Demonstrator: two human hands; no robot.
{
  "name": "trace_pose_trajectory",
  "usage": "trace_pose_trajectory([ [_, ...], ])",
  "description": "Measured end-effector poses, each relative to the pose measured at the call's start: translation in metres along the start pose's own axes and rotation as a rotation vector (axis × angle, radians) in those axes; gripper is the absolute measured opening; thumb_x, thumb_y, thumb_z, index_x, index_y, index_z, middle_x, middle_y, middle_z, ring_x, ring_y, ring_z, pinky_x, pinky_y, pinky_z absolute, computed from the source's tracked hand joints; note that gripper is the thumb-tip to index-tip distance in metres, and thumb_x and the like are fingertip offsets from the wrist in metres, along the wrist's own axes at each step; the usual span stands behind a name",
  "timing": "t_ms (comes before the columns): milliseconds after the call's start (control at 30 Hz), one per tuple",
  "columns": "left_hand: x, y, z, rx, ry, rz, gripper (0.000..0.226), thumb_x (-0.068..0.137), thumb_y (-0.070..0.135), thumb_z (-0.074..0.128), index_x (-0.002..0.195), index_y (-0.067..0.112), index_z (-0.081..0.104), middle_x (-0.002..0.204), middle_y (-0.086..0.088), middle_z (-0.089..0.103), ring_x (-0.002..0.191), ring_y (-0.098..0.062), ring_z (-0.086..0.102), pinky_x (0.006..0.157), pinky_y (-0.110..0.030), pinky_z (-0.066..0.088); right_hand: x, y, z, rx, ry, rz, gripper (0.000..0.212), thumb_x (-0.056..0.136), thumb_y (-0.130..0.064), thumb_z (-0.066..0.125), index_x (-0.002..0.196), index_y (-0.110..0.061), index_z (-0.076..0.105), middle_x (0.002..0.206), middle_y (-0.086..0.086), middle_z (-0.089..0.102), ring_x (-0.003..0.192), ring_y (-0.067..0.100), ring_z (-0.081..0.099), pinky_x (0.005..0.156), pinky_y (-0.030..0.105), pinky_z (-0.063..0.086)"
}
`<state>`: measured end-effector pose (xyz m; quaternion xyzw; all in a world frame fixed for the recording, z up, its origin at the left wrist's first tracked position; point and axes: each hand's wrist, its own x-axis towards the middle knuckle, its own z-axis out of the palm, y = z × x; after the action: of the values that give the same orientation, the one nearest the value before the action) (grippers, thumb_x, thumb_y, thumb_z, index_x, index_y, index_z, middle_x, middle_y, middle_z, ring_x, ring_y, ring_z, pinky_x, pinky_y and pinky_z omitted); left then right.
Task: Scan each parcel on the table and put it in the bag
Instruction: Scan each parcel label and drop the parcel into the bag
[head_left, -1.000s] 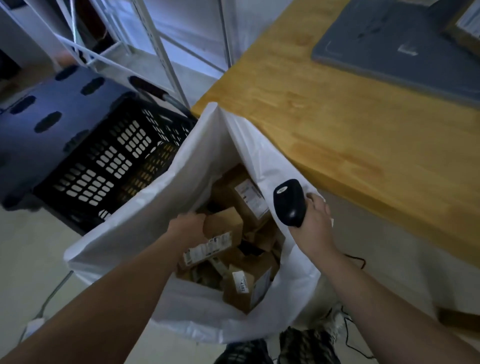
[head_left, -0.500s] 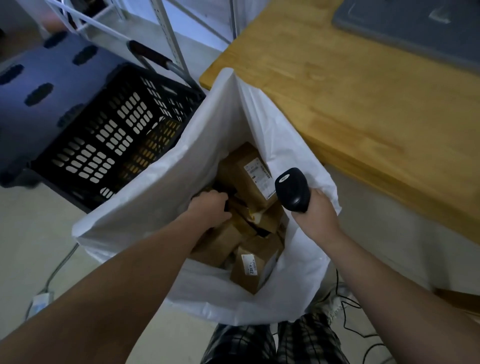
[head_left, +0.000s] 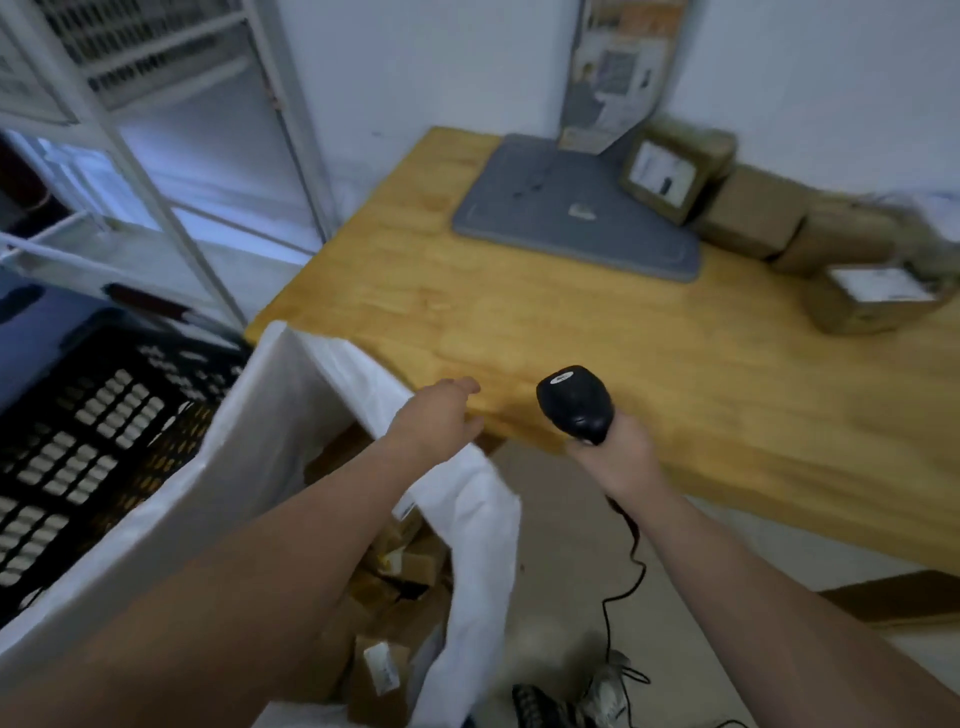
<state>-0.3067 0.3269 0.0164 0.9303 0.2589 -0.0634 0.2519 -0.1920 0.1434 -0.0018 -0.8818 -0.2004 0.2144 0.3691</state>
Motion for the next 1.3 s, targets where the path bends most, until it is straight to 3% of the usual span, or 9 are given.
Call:
trace_pose_trajectory([
  [400, 0.121, 0.185, 0.026, -0.011, 0.048, 0.159, 0.050, 0.097, 0.035, 0.053, 0.142, 0.018, 0.040, 0.135, -0.006, 0.053, 0.116, -0.021, 0.055, 0.089, -0.031, 0.045, 0.072, 0.071, -0.185, 0.132, 0.245, 0.041, 0.031, 0.078, -0.004, 0.064, 0.061, -0.016, 0.041, 0.051, -0.002, 0.041, 0.048, 0.014, 0.039, 0.048, 0.025, 0.027],
  [533, 0.153, 0.227, 0.032, -0.048, 0.062, 0.159, 0.049, 0.097, 0.034, 0.053, 0.141, 0.017, 0.041, 0.134, -0.004, 0.054, 0.115, -0.021, 0.056, 0.090, -0.032, 0.047, 0.097, 0.086, -0.227, 0.180, 0.296, 0.045, 0.017, 0.078, -0.010, 0.066, 0.072, 0.003, 0.056, 0.067, 0.023, 0.062, 0.060, 0.030, 0.058, 0.054, 0.028, 0.034],
  [600, 0.166, 0.240, 0.031, -0.058, 0.075, 0.157, 0.048, 0.097, 0.033, 0.054, 0.141, 0.017, 0.042, 0.133, -0.004, 0.054, 0.116, -0.020, 0.056, 0.090, -0.031, 0.046, 0.114, 0.087, -0.243, 0.193, 0.339, 0.031, 0.020, 0.078, -0.013, 0.066, 0.080, 0.006, 0.060, 0.077, 0.024, 0.067, 0.072, 0.035, 0.065, 0.057, 0.031, 0.041],
  [767, 0.202, 0.251, 0.021, -0.069, 0.103, 0.143, 0.048, 0.097, 0.033, 0.054, 0.140, 0.017, 0.043, 0.132, -0.003, 0.055, 0.116, -0.019, 0.055, 0.088, -0.027, 0.042, 0.156, 0.077, -0.261, 0.204, 0.361, 0.002, 0.016, 0.077, -0.018, 0.066, 0.082, -0.003, 0.061, 0.075, 0.015, 0.068, 0.073, 0.029, 0.067, 0.069, 0.043, 0.054],
  [867, 0.227, 0.248, 0.013, -0.079, 0.100, 0.129, 0.048, 0.097, 0.034, 0.055, 0.140, 0.016, 0.043, 0.133, -0.003, 0.055, 0.117, -0.020, 0.055, 0.091, -0.030, 0.044, 0.183, 0.067, -0.263, 0.141, 0.345, -0.050, 0.014, 0.080, -0.019, 0.065, 0.074, -0.011, 0.055, 0.066, 0.006, 0.061, 0.065, 0.020, 0.060, 0.056, 0.031, 0.044],
  [933, 0.248, 0.244, 0.004, -0.079, 0.096, 0.131, 0.049, 0.097, 0.033, 0.054, 0.141, 0.016, 0.041, 0.135, -0.004, 0.054, 0.119, -0.021, 0.054, 0.092, -0.030, 0.043, 0.207, 0.054, -0.266, 0.106, 0.369, -0.106, 0.019, 0.081, -0.022, 0.069, 0.079, -0.018, 0.050, 0.065, -0.004, 0.055, 0.062, 0.009, 0.053, 0.052, 0.024, 0.037],
  [1100, 0.314, 0.231, -0.032, -0.060, 0.089, 0.153, 0.051, 0.099, 0.031, 0.052, 0.144, 0.012, 0.037, 0.136, -0.008, 0.051, 0.121, -0.022, 0.051, 0.091, -0.027, 0.039, 0.303, 0.015, -0.275, 0.012, 0.357, -0.177, 0.042, 0.076, -0.039, 0.074, 0.104, -0.014, 0.057, 0.084, -0.003, 0.063, 0.081, 0.016, 0.062, 0.066, 0.028, 0.049],
  [1200, 0.359, 0.223, -0.053, -0.058, 0.071, 0.133, 0.051, 0.099, 0.032, 0.051, 0.144, 0.013, 0.036, 0.138, -0.009, 0.049, 0.121, -0.023, 0.051, 0.090, -0.028, 0.040, 0.368, -0.009, -0.279, -0.138, 0.339, -0.184, 0.054, 0.069, -0.051, 0.074, 0.106, -0.016, 0.059, 0.094, 0.000, 0.065, 0.090, 0.018, 0.064, 0.072, 0.034, 0.055],
  [1300, 0.401, 0.214, -0.070, -0.042, 0.085, 0.132, 0.050, 0.099, 0.031, 0.052, 0.143, 0.011, 0.038, 0.136, -0.011, 0.051, 0.121, -0.024, 0.051, 0.092, -0.028, 0.039, 0.423, -0.032, -0.277, -0.337, 0.310, -0.182, 0.061, 0.074, -0.047, 0.076, 0.119, -0.011, 0.053, 0.114, 0.008, 0.059, 0.108, 0.026, 0.057, 0.086, 0.041, 0.052],
])
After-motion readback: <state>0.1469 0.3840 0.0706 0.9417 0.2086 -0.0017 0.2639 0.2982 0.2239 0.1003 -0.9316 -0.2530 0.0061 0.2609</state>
